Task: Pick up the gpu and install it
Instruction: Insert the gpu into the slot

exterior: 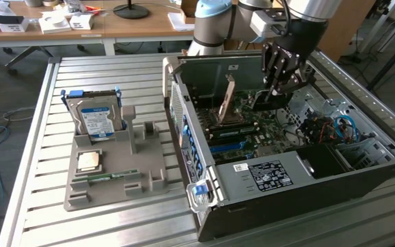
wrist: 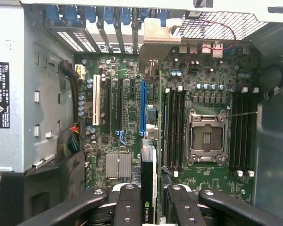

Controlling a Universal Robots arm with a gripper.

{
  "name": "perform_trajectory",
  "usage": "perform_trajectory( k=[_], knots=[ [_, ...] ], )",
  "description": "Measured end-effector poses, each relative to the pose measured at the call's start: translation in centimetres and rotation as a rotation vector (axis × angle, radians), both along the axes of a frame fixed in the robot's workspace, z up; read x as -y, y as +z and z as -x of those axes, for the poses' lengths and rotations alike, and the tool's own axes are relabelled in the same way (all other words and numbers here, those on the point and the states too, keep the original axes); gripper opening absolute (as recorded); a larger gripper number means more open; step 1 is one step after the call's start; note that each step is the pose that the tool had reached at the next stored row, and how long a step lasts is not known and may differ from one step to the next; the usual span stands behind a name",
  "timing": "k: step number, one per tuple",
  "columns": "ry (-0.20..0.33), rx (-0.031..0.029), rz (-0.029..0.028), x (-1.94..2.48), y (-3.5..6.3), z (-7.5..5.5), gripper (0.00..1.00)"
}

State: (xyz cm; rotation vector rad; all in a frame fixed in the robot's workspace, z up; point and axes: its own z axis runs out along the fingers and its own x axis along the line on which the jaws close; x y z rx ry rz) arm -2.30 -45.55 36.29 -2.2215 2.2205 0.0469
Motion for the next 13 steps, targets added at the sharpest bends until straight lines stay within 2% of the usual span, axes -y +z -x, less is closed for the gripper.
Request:
perform_trajectory(
  k=[13],
  knots=[
    [0.004,0.0068,-0.0001,0.00,-2.21,0.7,0.26]
  ],
)
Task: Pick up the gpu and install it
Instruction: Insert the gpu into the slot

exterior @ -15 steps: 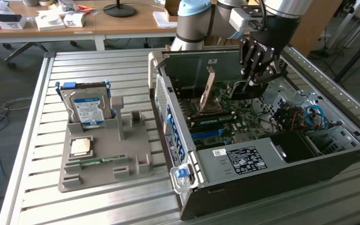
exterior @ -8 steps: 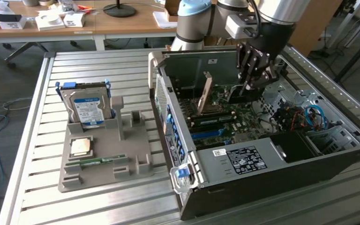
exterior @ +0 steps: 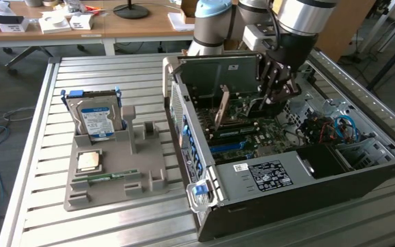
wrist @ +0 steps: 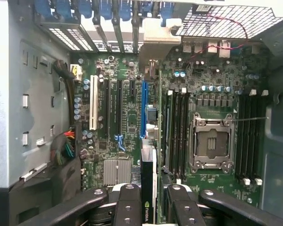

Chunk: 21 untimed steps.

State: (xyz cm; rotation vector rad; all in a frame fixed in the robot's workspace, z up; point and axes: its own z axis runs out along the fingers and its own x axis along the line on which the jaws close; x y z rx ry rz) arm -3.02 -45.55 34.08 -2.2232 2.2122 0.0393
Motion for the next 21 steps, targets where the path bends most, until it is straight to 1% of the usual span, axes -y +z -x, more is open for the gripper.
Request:
perform_trajectory(
  k=[7,14,18,21],
  knots=[
    [0.003,0.0040,-0.0002,0.00,-1.09,0.4,0.26],
    [0.006,0.0061,-0.0001,0.00,-2.00,0.8,0.26],
    [0.007,0.0063,0.0001,0.00,-2.35,0.9,0.26],
    [0.008,0.0063,0.0002,0.00,-2.41,1.0,0.26]
  ],
)
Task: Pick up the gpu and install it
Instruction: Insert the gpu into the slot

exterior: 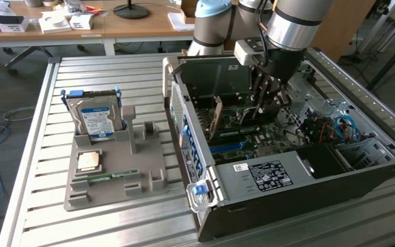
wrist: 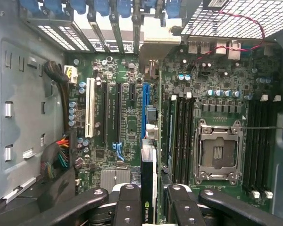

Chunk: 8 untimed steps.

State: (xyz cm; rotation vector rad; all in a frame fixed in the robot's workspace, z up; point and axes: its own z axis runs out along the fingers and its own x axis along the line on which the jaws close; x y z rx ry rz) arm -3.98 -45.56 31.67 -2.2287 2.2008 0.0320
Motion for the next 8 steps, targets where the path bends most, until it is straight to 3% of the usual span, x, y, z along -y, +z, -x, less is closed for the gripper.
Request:
perform_trajectory(
  k=[8],
  knots=[
    [0.000,0.0001,-0.0004,0.00,-0.57,0.01,0.26]
  ],
)
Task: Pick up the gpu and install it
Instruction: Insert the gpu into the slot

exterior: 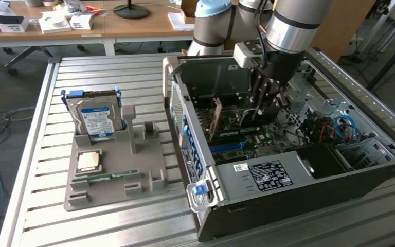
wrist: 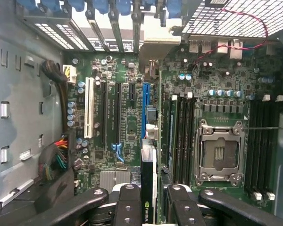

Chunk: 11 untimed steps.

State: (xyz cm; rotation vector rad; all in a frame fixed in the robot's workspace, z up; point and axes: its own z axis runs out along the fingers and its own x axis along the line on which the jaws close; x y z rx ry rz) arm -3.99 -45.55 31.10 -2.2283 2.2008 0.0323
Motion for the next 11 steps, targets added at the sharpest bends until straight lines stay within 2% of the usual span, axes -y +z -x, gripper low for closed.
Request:
perform_trajectory(
  k=[11],
  knots=[
    [0.000,0.0000,0.0000,0.02,-0.51,0.11,0.26]
  ],
)
